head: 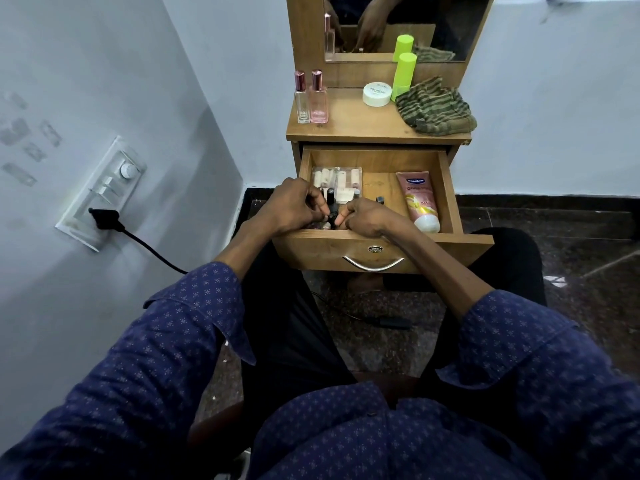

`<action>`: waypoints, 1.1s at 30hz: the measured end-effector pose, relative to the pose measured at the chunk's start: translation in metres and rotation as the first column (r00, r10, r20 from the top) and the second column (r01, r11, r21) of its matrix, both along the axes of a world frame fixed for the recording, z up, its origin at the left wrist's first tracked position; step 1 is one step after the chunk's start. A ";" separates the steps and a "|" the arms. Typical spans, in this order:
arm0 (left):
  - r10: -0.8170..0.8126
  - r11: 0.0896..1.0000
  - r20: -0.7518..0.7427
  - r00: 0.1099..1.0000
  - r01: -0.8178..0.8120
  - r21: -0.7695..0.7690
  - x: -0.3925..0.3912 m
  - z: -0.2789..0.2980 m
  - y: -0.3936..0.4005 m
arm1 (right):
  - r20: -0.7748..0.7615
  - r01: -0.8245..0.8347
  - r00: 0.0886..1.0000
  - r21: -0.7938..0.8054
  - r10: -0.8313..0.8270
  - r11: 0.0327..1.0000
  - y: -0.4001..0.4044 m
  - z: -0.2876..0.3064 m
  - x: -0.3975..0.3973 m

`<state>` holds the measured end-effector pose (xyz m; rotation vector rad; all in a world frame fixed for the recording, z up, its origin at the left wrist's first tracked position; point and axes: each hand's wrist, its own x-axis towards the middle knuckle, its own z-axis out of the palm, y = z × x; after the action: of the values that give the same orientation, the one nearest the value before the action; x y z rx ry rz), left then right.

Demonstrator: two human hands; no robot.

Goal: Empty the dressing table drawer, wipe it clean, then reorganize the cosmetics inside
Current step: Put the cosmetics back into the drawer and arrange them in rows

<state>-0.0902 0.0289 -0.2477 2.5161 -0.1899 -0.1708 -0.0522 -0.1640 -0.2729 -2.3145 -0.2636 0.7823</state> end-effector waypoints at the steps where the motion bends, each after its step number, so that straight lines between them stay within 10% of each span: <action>1: -0.001 1.000 0.003 1.000 0.001 0.002 0.000 0.000 0.000 | 0.003 -0.001 1.000 0.003 0.001 1.000 0.000 0.000 0.000; 17: 0.047 0.997 0.151 0.987 -0.036 -0.074 0.014 -0.007 -0.021 | 0.346 0.221 0.865 0.389 -0.364 0.894 -0.039 0.005 -0.001; 23: 0.040 0.999 0.238 0.970 -0.036 -0.019 0.028 -0.016 -0.038 | 0.514 0.332 0.729 0.312 -0.452 0.890 -0.069 0.002 0.010; 33: -0.034 0.984 0.199 0.979 -0.003 0.180 0.043 -0.017 -0.059 | 0.480 0.217 0.852 0.044 -0.211 0.975 -0.065 -0.025 0.024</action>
<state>-0.0469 -0.0303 -0.2647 2.7112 -0.2877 0.0656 -0.0277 -0.2295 -0.2978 -2.4677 -0.2098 0.0819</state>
